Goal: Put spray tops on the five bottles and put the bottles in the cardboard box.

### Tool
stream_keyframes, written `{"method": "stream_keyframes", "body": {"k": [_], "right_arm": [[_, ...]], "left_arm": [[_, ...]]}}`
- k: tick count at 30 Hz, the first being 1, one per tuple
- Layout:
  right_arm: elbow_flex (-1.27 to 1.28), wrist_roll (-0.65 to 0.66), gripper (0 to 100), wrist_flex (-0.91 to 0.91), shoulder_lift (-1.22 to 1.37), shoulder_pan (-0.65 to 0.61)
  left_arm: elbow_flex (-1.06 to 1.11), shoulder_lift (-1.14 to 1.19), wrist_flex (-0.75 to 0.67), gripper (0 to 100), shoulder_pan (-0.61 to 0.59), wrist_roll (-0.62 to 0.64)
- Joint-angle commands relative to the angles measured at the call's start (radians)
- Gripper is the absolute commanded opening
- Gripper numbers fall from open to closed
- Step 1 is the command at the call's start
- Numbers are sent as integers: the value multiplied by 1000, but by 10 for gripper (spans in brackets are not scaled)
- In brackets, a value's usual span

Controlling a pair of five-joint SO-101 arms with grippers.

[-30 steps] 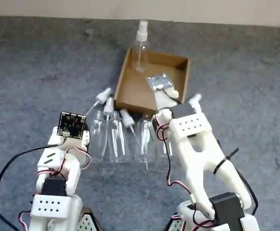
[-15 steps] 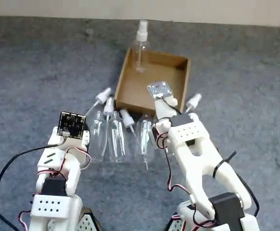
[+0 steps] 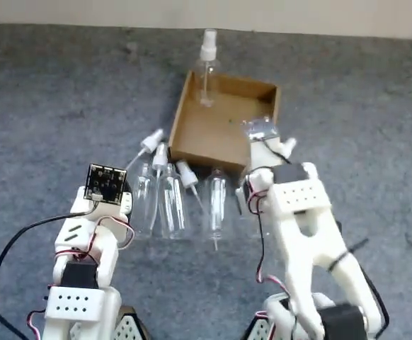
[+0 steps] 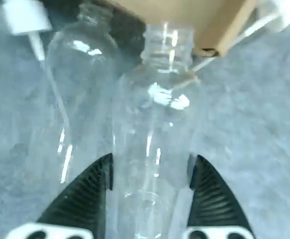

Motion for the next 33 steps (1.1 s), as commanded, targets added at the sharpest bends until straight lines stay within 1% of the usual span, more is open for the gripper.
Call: {"method": "stream_keyframes", "body": {"k": [1, 3, 5, 7, 9, 13, 16, 18, 21, 24, 29, 31, 33], "right_arm": [[-68, 41, 69, 97, -180, 58], [-70, 61, 69, 145, -240, 116], [-71, 135, 69, 183, -262, 196], [-67, 192, 69, 183, -260, 291], [-64, 232, 69, 148, -260, 378], [-31, 319, 69, 84, -248, 542], [5, 387, 69, 18, -174, 630], [12, 420, 69, -16, -93, 673], [12, 433, 69, -77, 41, 714], [8, 431, 69, -116, 156, 710], [8, 436, 73, -208, 269, 728], [8, 437, 74, -228, 288, 742], [8, 485, 74, -226, 295, 746]], "left_arm": [[-12, -13, -20, 7, -12, -9], [-15, -13, -18, 7, -12, -9], [-15, -13, -18, 7, -12, -9], [-16, -13, -17, 7, -12, -9], [-31, -12, -11, 7, -12, -38], [-156, -1, 152, 7, -8, -60], [-249, 4, 247, 7, -5, -64], [-329, 41, 305, 7, -5, -120], [-527, 200, 414, 7, -12, -226], [-788, 446, 578, 7, -12, -276], [-1242, 905, 804, 11, -12, -284], [-1408, 1075, 862, 12, -12, -284], [-1564, 1239, 893, 34, -8, -284]]}}
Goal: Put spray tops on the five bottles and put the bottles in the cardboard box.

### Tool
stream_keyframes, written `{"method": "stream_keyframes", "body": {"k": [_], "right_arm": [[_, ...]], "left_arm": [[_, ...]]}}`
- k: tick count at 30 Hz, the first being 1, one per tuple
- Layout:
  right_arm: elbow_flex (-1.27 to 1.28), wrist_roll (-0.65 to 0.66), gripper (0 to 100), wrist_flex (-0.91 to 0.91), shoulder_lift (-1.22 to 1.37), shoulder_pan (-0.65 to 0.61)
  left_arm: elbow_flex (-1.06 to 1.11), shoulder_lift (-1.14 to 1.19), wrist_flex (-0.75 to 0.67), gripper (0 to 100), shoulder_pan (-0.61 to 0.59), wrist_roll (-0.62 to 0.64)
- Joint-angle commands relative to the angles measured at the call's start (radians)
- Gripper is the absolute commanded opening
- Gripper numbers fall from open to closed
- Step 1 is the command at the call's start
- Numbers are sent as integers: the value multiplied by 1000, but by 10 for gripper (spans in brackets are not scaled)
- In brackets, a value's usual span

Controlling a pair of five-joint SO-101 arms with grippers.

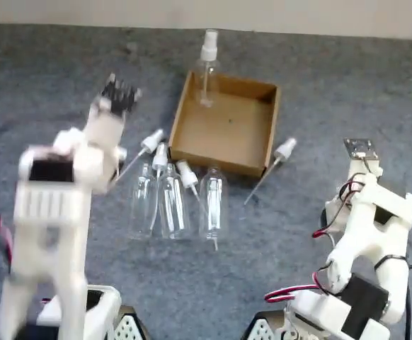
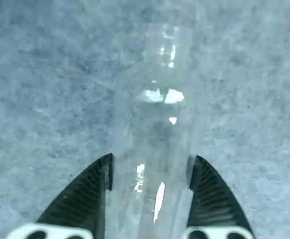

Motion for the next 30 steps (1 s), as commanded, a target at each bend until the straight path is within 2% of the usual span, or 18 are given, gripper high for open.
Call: {"method": "stream_keyframes", "body": {"k": [1, 4, 10, 13, 18, 24, 30], "right_arm": [[-10, 83, 74, -28, 1, 18], [-4, 127, 74, -28, 2, 18], [-10, 127, 75, -28, 2, 5], [-4, 127, 75, -28, 5, -18], [-1, 127, 115, -28, 7, -31], [-1, 127, 132, -28, 2, -31], [-1, 127, 132, -28, 2, -31]], "left_arm": [[-361, 323, 58, 58, -1, -6], [-547, 526, 58, 123, 2, -8], [-811, 848, 55, 130, 61, -8], [-878, 972, 52, 131, 96, -9], [-986, 1132, 52, 193, 96, -9], [-1081, 1276, 51, 181, 58, -72], [-1141, 1368, 51, 170, 33, -78]]}}
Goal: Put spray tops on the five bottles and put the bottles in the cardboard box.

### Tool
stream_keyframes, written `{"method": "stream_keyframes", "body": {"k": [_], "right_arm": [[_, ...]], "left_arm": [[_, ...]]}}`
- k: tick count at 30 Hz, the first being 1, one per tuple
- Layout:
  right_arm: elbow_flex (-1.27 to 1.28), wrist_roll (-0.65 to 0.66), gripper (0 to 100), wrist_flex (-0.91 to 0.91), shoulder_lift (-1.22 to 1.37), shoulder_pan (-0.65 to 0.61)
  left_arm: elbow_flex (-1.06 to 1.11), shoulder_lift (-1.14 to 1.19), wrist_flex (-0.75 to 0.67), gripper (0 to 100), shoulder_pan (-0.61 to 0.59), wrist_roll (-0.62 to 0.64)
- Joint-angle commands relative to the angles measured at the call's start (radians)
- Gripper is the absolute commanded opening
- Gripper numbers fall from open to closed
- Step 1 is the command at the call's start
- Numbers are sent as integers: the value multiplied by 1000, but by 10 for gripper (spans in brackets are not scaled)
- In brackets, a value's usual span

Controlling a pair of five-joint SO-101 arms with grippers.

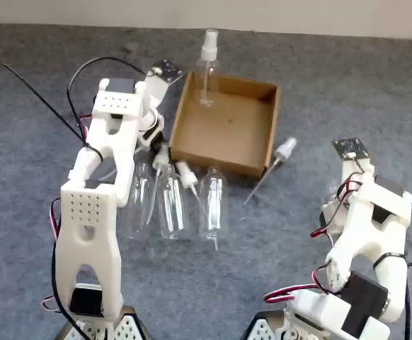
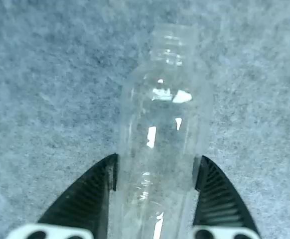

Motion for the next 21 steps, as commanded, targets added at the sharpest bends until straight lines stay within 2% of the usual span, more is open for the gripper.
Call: {"method": "stream_keyframes", "body": {"k": [1, 5, 8, 12, 16, 21], "right_arm": [[1, 8, 132, -27, -4, -12], [1, 8, 132, -27, -4, -10], [1, 8, 132, -27, -4, -8], [1, 8, 134, -21, -5, -5], [-8, 8, 135, 65, -5, -7], [-8, 6, 144, 101, -5, -5]], "left_arm": [[-76, 7, -2, 147, -36, -11], [-91, 8, 6, 24, -81, -11], [-108, -16, 20, 4, -116, -11], [-137, -102, 193, 3, -165, -6], [-134, -237, 388, 3, -189, 14], [162, -487, 399, 3, -203, 58]]}}
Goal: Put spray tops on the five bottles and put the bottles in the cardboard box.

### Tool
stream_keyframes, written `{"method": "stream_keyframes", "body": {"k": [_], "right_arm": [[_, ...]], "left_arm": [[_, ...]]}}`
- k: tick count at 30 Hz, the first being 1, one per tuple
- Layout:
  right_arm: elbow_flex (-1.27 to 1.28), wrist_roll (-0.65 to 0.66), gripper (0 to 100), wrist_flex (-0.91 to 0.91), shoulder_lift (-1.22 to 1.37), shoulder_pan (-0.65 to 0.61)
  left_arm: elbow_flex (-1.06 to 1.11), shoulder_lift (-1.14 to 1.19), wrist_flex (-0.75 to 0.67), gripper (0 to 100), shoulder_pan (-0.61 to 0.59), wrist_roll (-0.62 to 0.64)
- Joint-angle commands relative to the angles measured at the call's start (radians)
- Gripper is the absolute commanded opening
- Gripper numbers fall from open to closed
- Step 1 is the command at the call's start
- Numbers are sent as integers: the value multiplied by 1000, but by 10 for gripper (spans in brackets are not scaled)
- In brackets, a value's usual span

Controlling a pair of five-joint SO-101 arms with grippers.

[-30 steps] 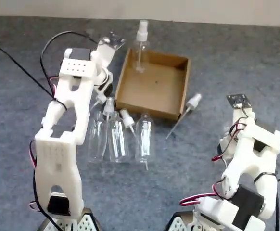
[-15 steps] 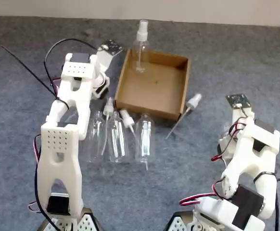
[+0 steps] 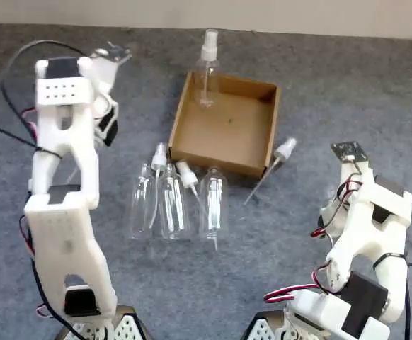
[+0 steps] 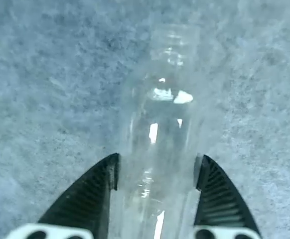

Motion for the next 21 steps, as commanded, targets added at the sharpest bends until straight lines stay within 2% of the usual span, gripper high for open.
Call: {"method": "stream_keyframes", "body": {"k": [1, 3, 6, 11, 16, 21], "right_arm": [[-8, 6, 159, 25, -5, -4], [-8, 6, 204, 25, -5, -2], [-8, 6, 259, 25, -5, -2], [-10, 2, 273, 27, -7, -8], [-113, -35, 275, 117, -7, -33], [-243, -100, 275, 140, 5, -68]], "left_arm": [[229, -251, 21, 3, -4, 14], [406, -375, -34, 3, 2, 14], [697, -573, -195, 3, 4, 15], [1116, -871, -405, 3, 35, 20], [1388, -1070, -555, 3, 79, 25], [1569, -1113, -697, 3, 124, 109]]}}
